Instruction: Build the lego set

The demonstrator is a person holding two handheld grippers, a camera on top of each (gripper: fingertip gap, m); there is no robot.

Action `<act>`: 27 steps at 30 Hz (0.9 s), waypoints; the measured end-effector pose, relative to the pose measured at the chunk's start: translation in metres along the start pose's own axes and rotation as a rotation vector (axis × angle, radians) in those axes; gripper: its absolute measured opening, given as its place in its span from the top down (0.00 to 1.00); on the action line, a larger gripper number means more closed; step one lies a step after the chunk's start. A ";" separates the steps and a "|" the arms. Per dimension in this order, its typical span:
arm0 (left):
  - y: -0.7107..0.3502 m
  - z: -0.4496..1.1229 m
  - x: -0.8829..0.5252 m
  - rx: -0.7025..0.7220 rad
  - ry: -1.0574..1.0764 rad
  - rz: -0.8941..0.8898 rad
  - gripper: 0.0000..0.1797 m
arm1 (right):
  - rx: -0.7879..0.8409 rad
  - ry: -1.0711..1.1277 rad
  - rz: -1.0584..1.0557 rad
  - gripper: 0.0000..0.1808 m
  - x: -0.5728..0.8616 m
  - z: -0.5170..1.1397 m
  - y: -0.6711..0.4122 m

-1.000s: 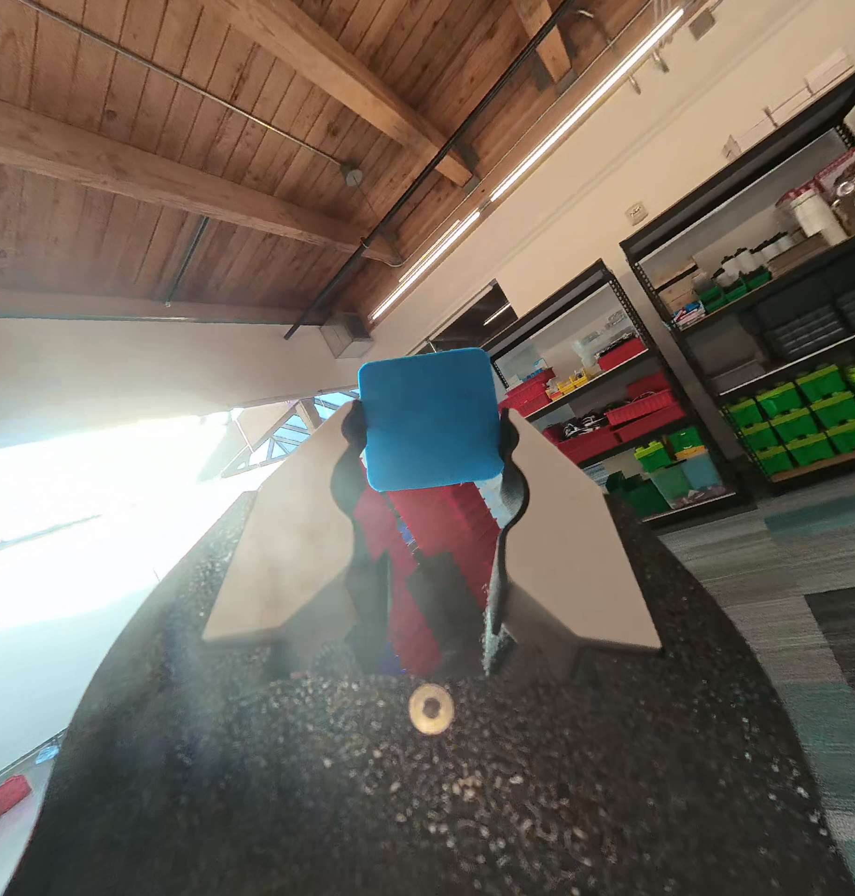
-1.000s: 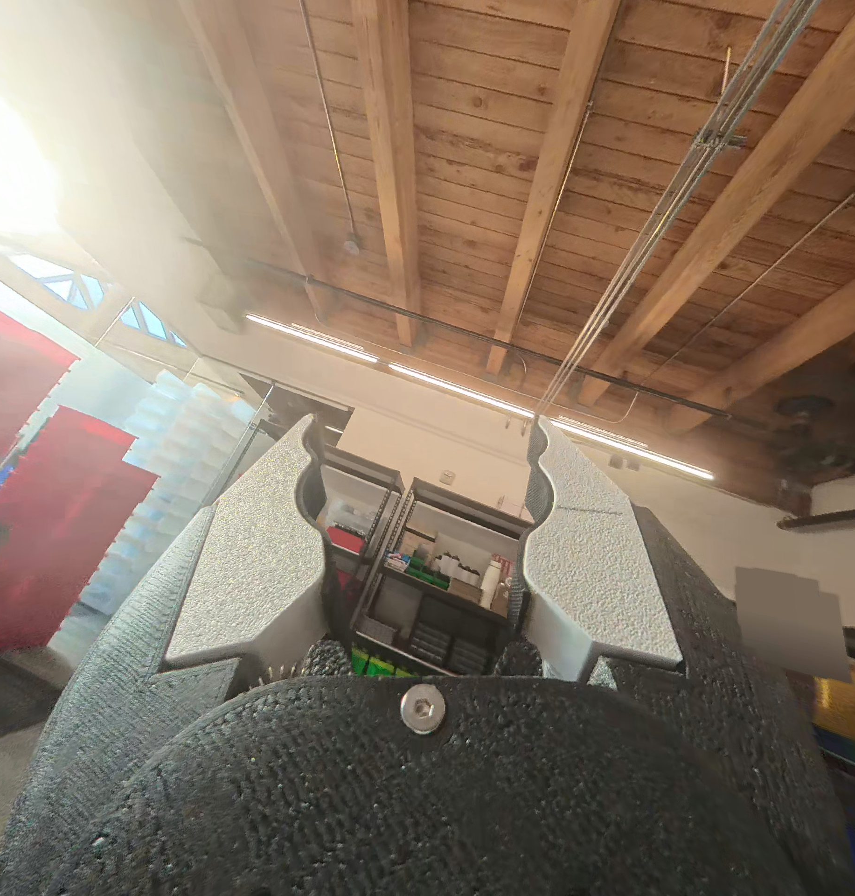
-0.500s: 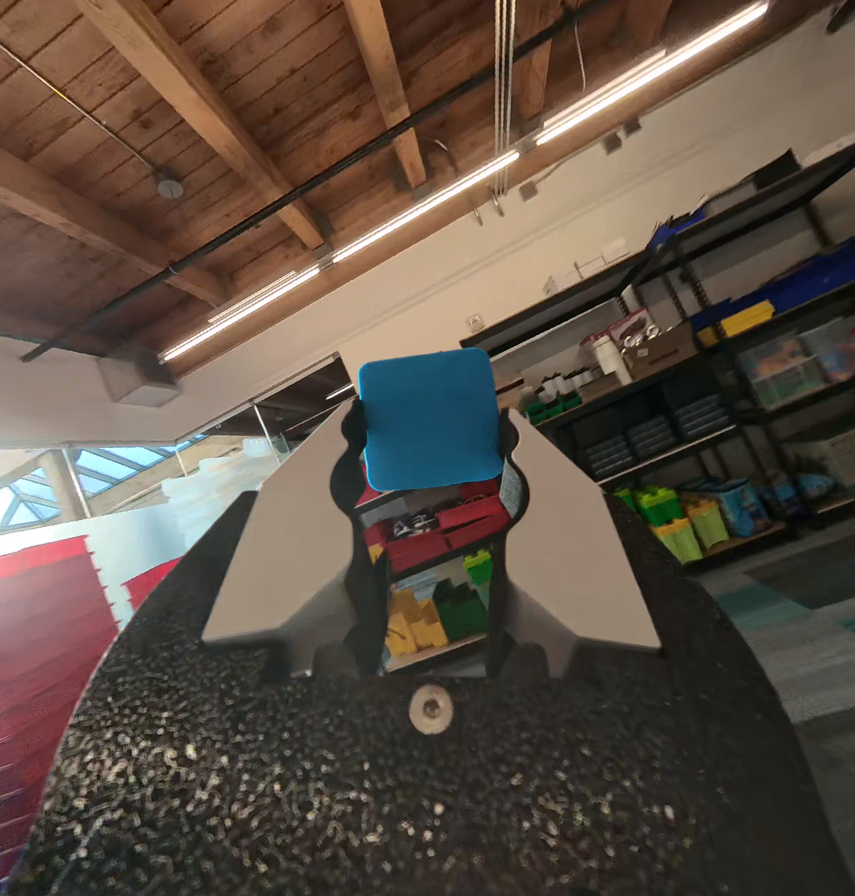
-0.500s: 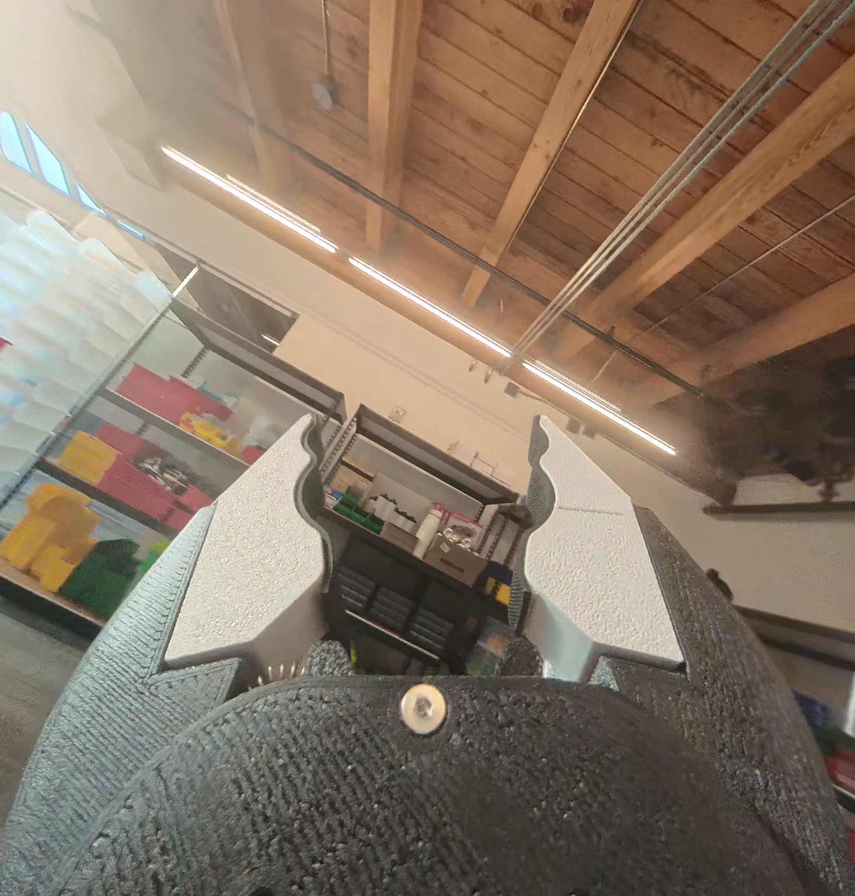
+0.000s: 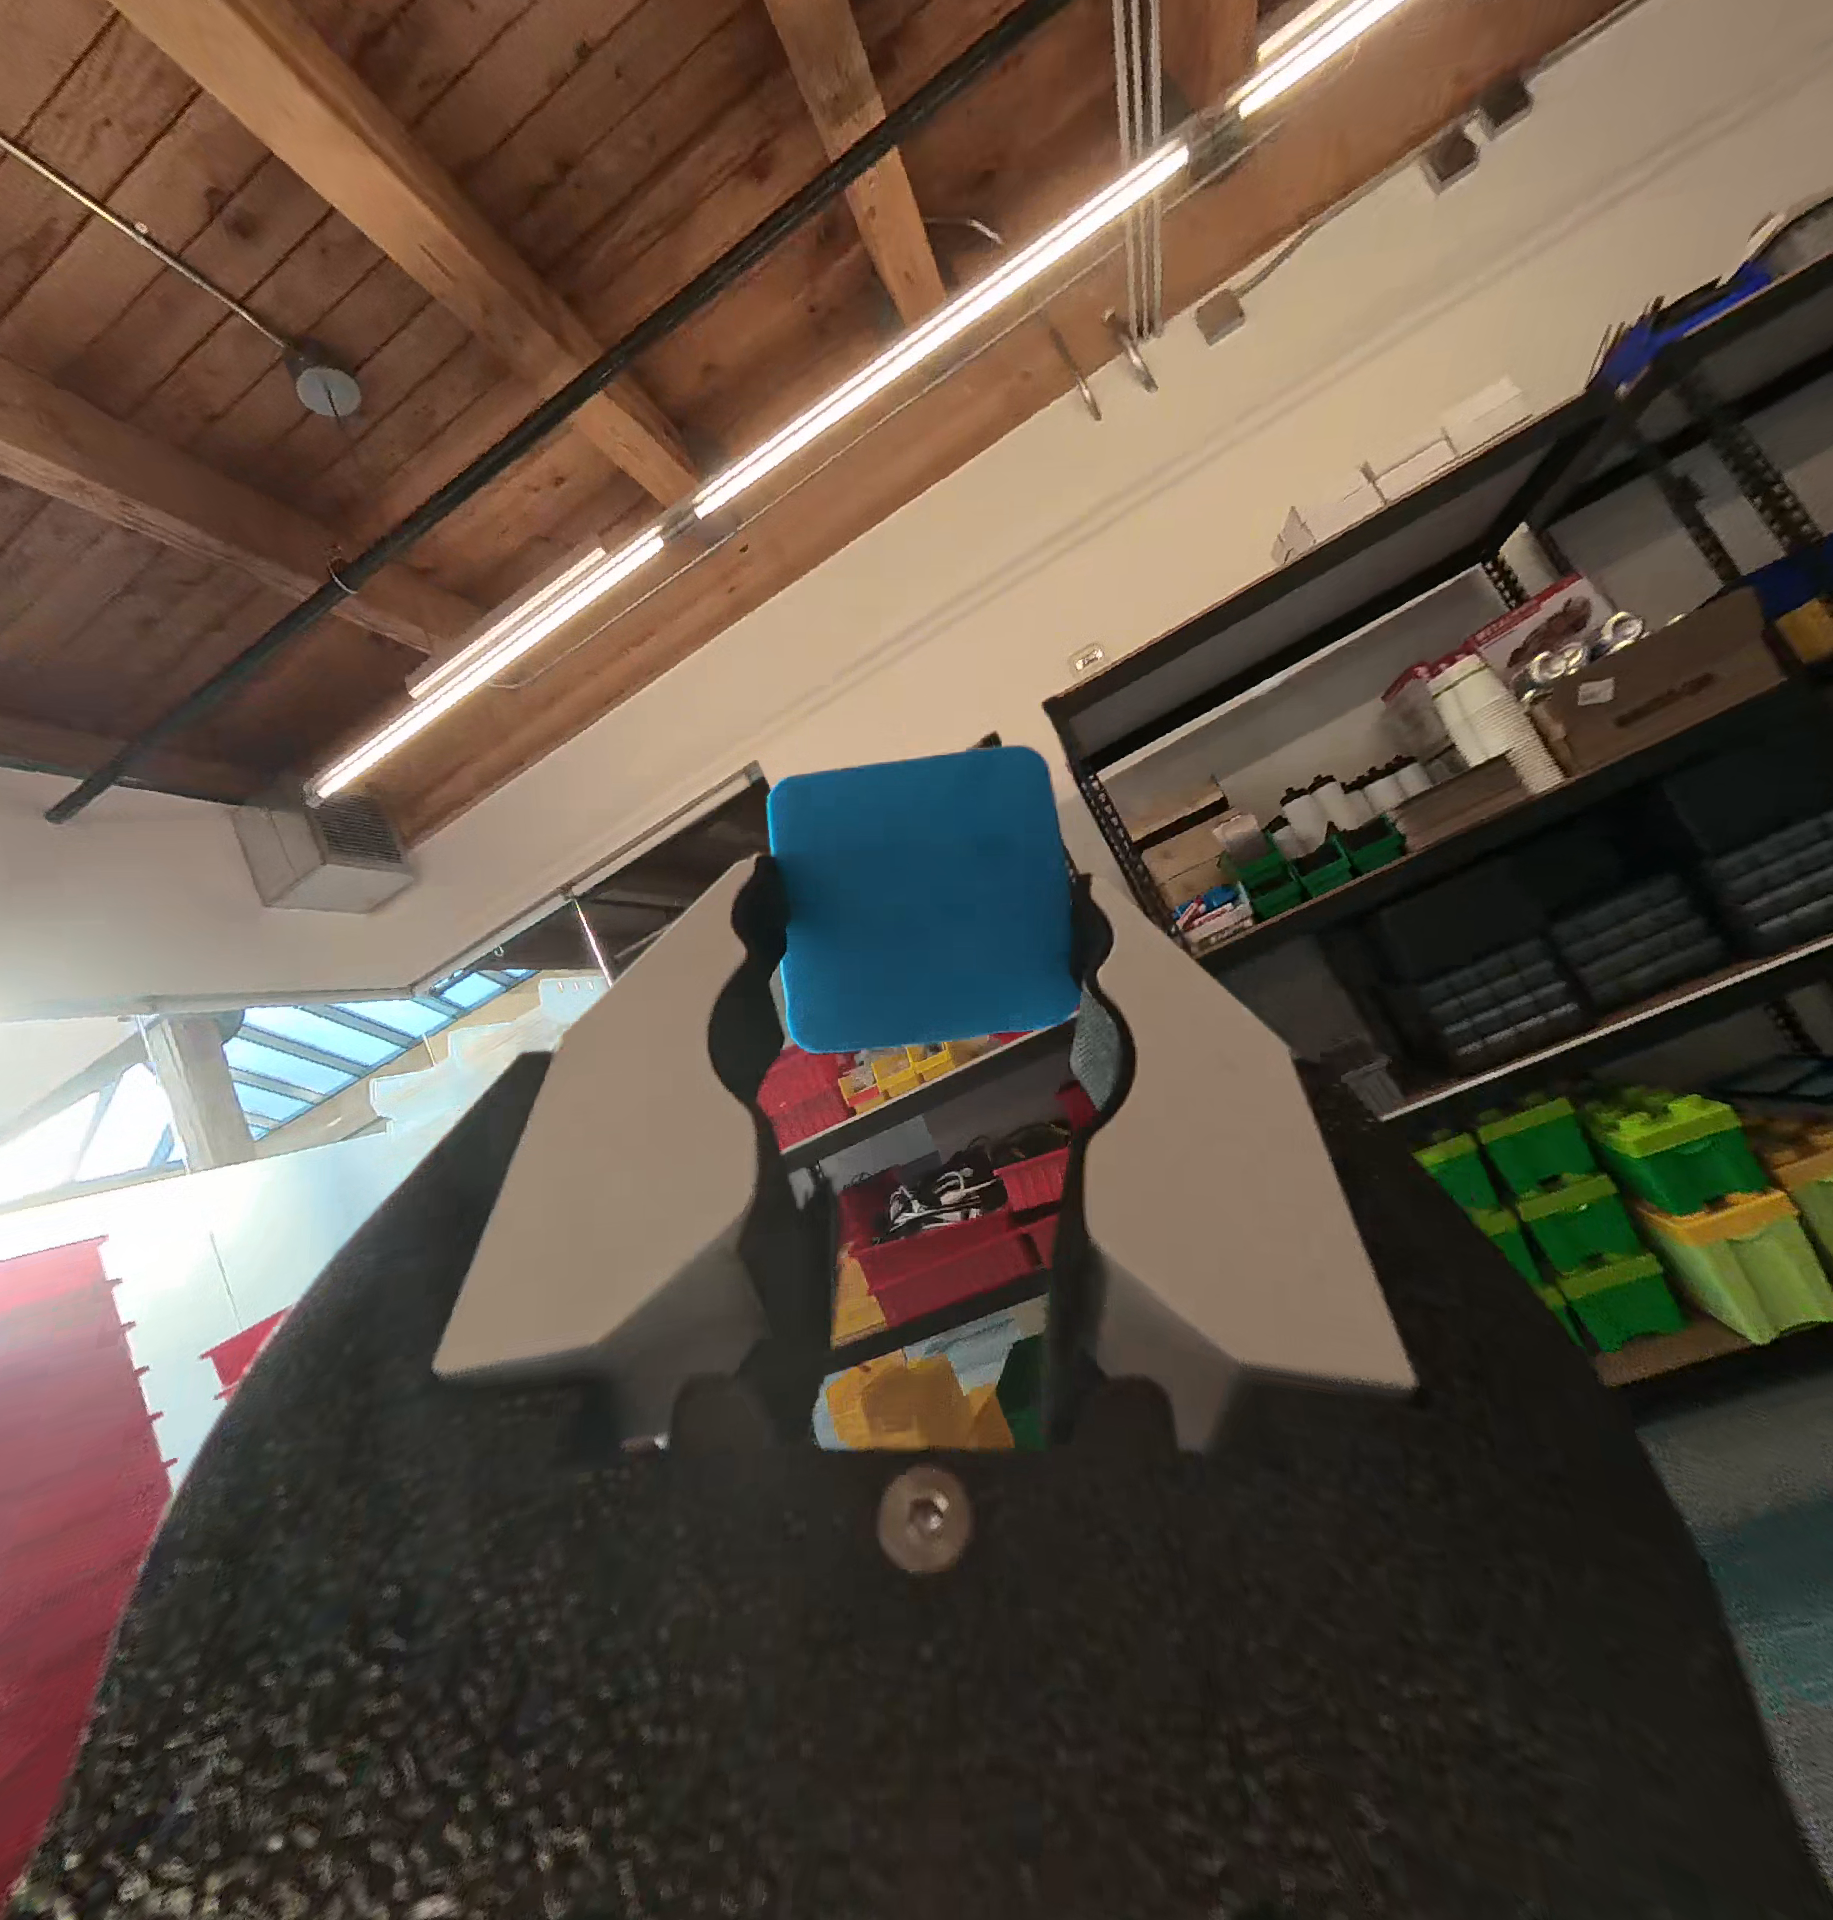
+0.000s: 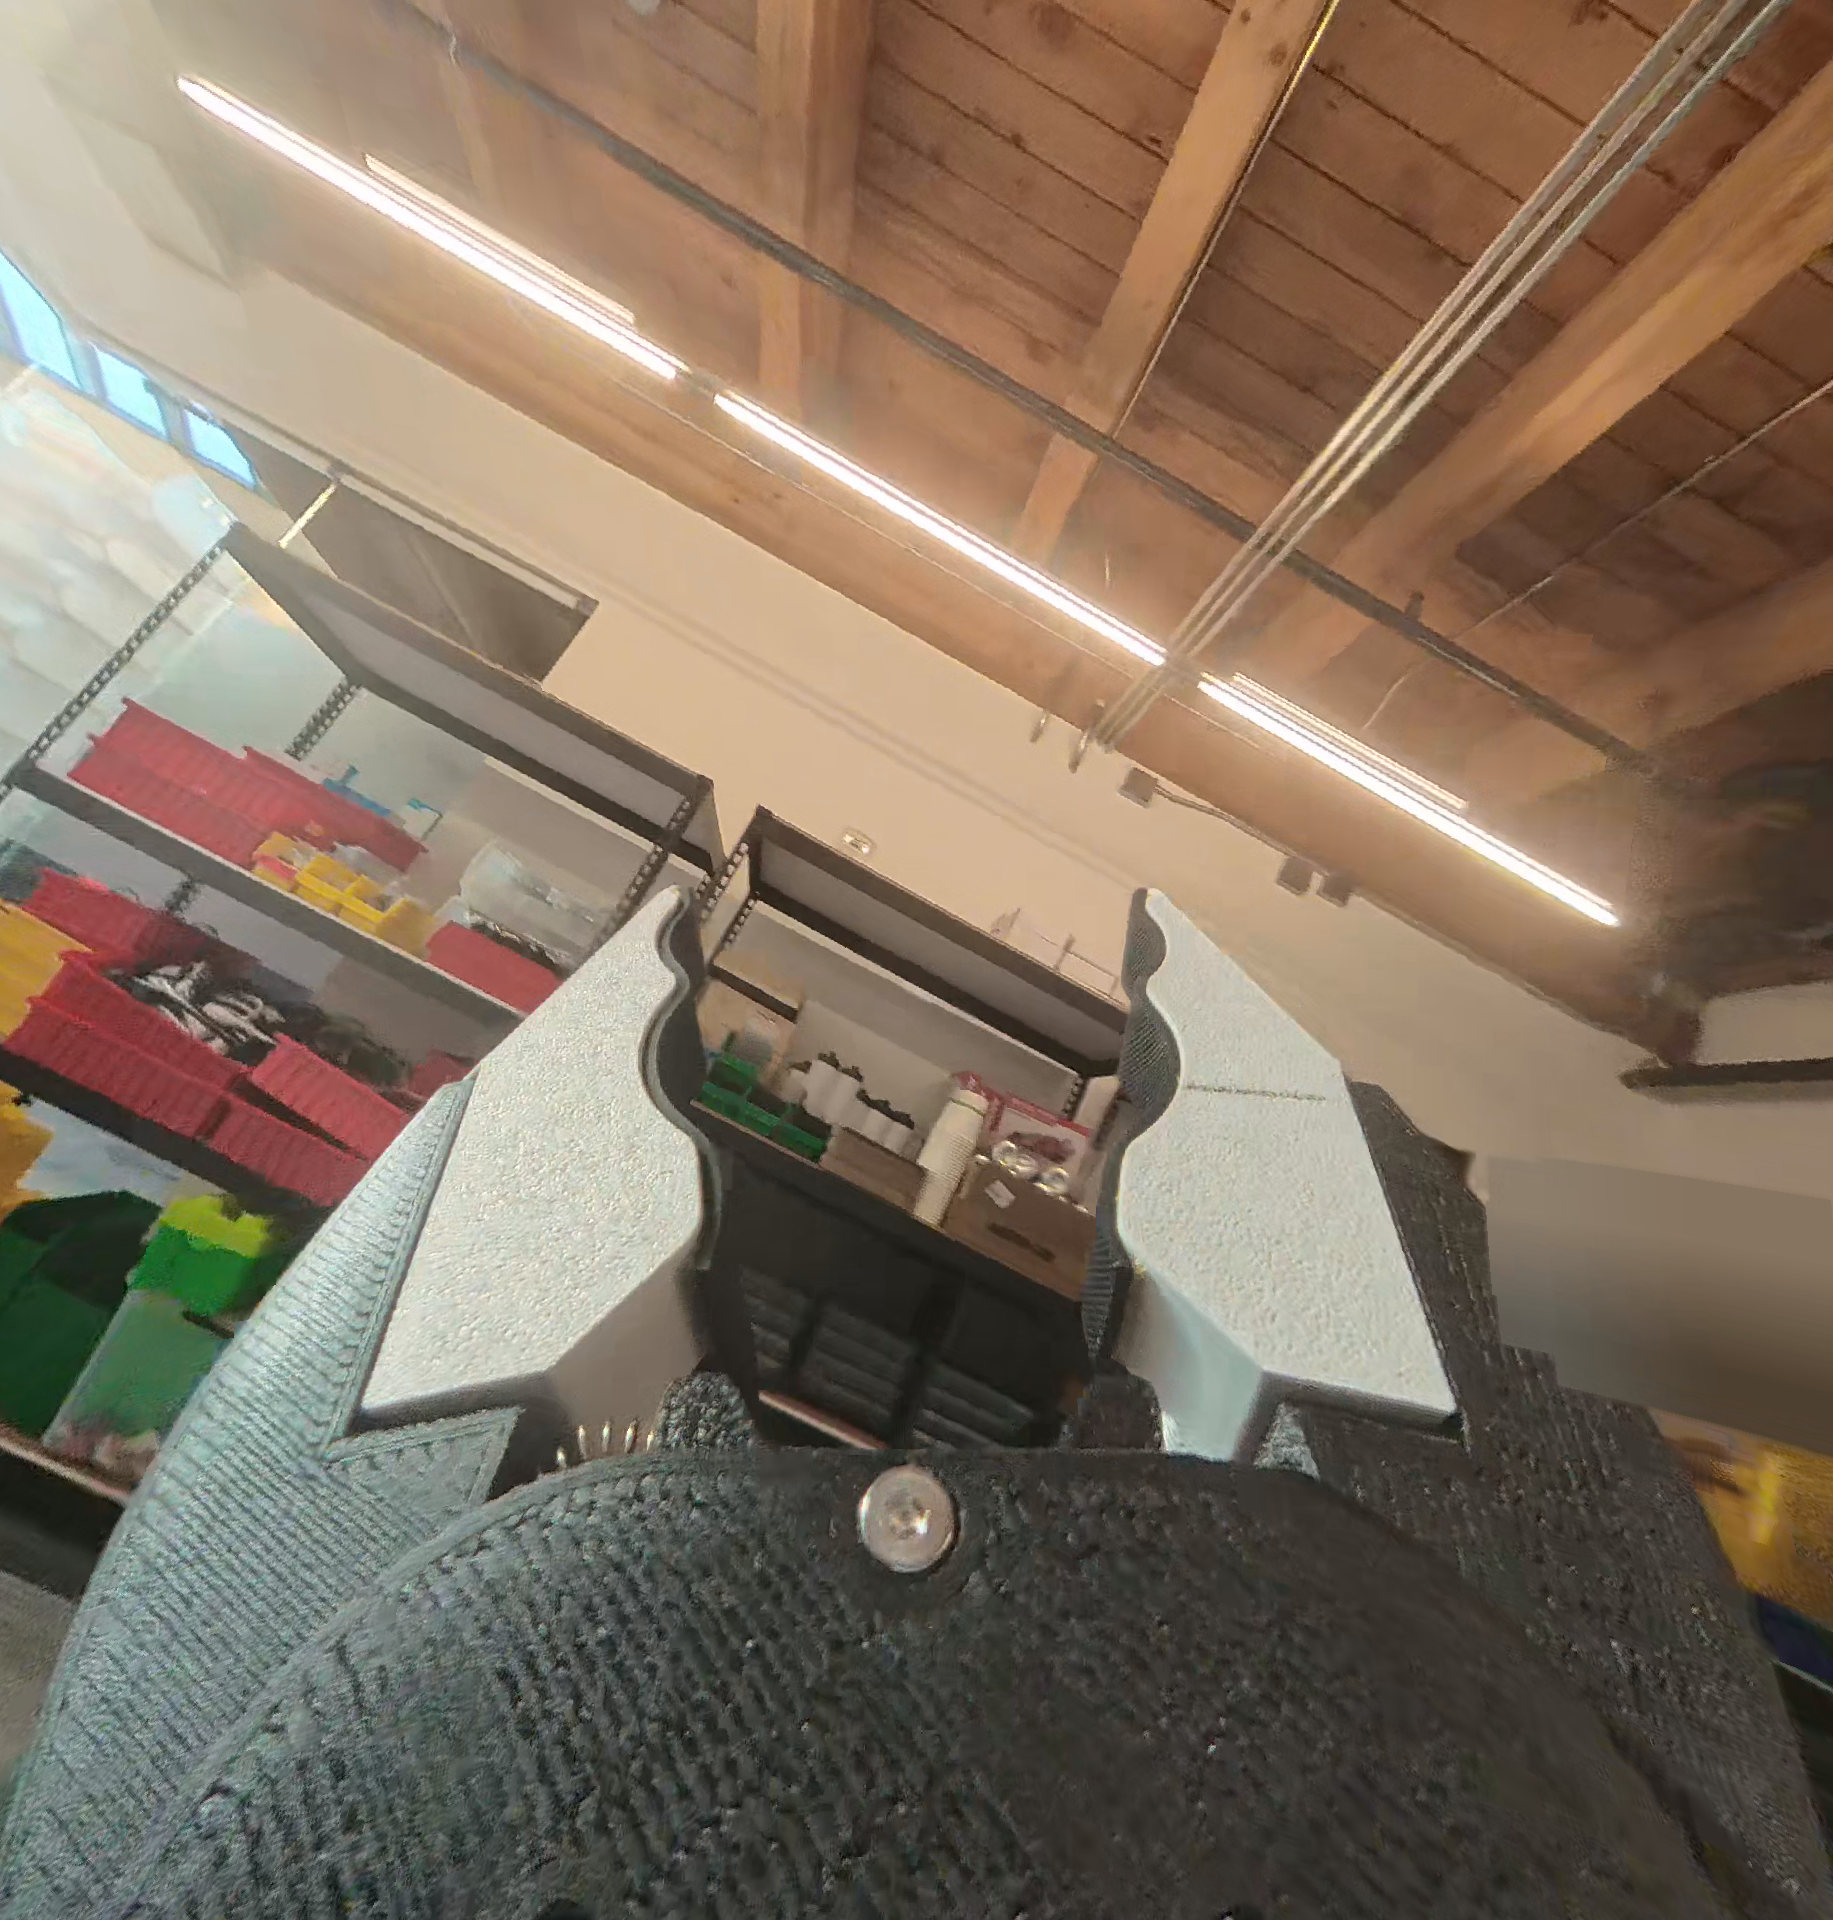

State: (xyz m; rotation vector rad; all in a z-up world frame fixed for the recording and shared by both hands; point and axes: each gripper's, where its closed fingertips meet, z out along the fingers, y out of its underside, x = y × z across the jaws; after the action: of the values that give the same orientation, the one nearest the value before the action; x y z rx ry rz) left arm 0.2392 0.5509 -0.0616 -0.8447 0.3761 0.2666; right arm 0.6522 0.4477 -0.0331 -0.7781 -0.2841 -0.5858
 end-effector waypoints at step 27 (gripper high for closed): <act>0.416 0.671 0.300 0.172 0.104 -0.224 0.71 | 0.041 0.051 -0.189 0.58 -0.155 0.525 0.515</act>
State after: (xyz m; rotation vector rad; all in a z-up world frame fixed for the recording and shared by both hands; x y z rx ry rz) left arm 0.4995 1.3540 -0.0636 -0.7258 0.3914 -0.0177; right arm 0.8171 1.1816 -0.0386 -0.6997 -0.3242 -0.7742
